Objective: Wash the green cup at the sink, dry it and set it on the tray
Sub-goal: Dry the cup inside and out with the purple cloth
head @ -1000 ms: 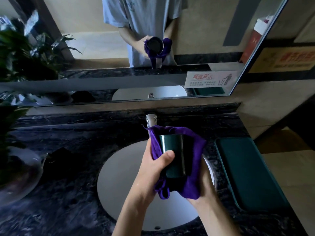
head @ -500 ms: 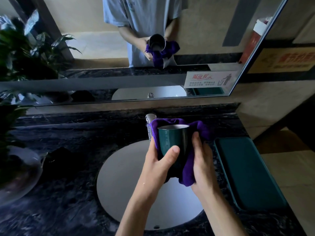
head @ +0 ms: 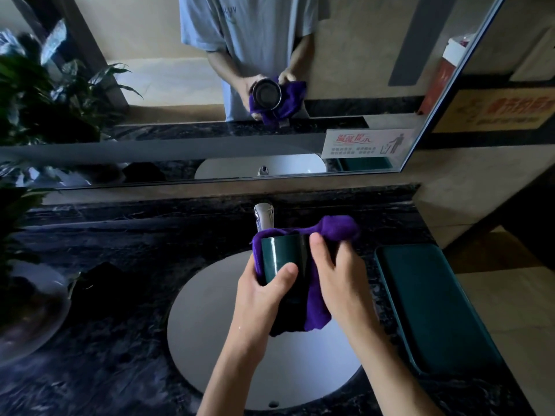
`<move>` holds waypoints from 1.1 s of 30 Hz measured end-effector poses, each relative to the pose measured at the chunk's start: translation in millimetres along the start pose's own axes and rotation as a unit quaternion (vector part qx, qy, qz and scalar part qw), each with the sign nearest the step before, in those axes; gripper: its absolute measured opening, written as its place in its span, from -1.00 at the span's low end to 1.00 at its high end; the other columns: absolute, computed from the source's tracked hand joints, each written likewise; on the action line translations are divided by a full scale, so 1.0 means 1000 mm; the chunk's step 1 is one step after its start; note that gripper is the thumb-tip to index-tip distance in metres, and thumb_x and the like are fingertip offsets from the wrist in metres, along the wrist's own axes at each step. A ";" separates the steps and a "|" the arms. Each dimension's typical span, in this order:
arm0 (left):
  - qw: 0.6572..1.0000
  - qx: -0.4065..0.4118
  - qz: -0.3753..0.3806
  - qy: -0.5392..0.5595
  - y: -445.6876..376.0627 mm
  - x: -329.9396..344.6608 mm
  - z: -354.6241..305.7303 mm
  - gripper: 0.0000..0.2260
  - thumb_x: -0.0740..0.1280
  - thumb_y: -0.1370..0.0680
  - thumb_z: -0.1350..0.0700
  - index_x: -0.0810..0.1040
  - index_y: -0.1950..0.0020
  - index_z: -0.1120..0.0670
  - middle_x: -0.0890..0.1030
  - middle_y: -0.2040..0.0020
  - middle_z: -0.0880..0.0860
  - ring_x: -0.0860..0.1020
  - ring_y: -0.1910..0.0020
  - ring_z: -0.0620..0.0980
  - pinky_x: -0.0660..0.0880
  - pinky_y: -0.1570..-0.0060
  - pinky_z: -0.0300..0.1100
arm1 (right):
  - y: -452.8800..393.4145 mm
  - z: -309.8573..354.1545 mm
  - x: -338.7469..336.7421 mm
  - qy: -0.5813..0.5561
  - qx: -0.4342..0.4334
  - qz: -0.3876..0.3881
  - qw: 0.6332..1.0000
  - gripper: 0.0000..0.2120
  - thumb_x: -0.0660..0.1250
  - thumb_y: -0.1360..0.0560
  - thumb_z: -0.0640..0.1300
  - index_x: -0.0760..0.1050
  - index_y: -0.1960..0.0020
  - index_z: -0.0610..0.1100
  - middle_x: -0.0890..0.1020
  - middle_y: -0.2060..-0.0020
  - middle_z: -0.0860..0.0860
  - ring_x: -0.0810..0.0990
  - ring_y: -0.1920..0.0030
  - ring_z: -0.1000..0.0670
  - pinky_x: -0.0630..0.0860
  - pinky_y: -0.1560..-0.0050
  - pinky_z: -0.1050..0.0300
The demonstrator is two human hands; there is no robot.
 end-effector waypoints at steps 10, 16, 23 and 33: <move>0.999 -0.027 0.026 -0.006 0.002 -0.009 -0.014 -0.62 0.44 -0.42 -0.18 0.67 -0.15 -0.02 0.73 -0.02 0.16 0.68 0.03 0.08 0.61 0.03 0.00 | 0.001 0.022 -0.008 -0.115 -0.183 0.180 0.960 -0.39 0.34 -0.54 0.08 0.21 -0.53 0.17 0.36 -0.52 0.05 0.31 -0.54 0.10 0.26 -0.50 0.22; 0.995 -0.068 0.049 0.055 0.007 -0.010 -0.024 -0.61 0.25 -0.59 -0.25 0.69 -0.23 -0.07 0.76 -0.12 0.09 0.72 -0.09 0.08 0.60 -0.11 0.07 | -0.003 0.007 -0.006 -0.299 -0.039 0.114 0.946 -0.76 0.44 -0.41 0.13 0.63 -0.02 0.06 0.69 0.13 0.11 0.62 0.12 0.15 0.53 0.08 0.22; 0.922 -0.193 0.058 0.331 0.004 -0.011 -0.014 -0.63 0.48 -0.36 0.15 0.70 -0.11 0.28 0.71 -0.07 0.29 0.71 0.01 0.18 0.61 -0.18 0.07 | -0.032 -0.013 -0.003 -0.483 0.103 0.063 0.867 -0.09 0.70 0.15 0.30 0.48 -0.01 -0.13 0.55 0.13 -0.13 0.47 0.08 -0.10 0.54 0.07 0.15; 0.946 -0.186 0.074 0.254 0.010 0.009 -0.009 -0.41 0.22 -0.58 -0.26 0.54 -0.48 0.06 0.65 -0.36 0.19 0.63 -0.32 0.15 0.55 -0.30 0.08 | -0.015 0.007 -0.020 -0.237 -0.034 0.267 0.933 -0.66 0.40 -0.40 0.01 0.61 -0.08 -0.18 0.57 -0.07 -0.13 0.56 -0.04 0.02 0.47 -0.09 0.12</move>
Point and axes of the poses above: each hand's wrist, its own y-axis away from the middle knuckle, its own x-axis out of the palm, z = x × y, the point moved 3 cm from there along -y, towards the middle knuckle
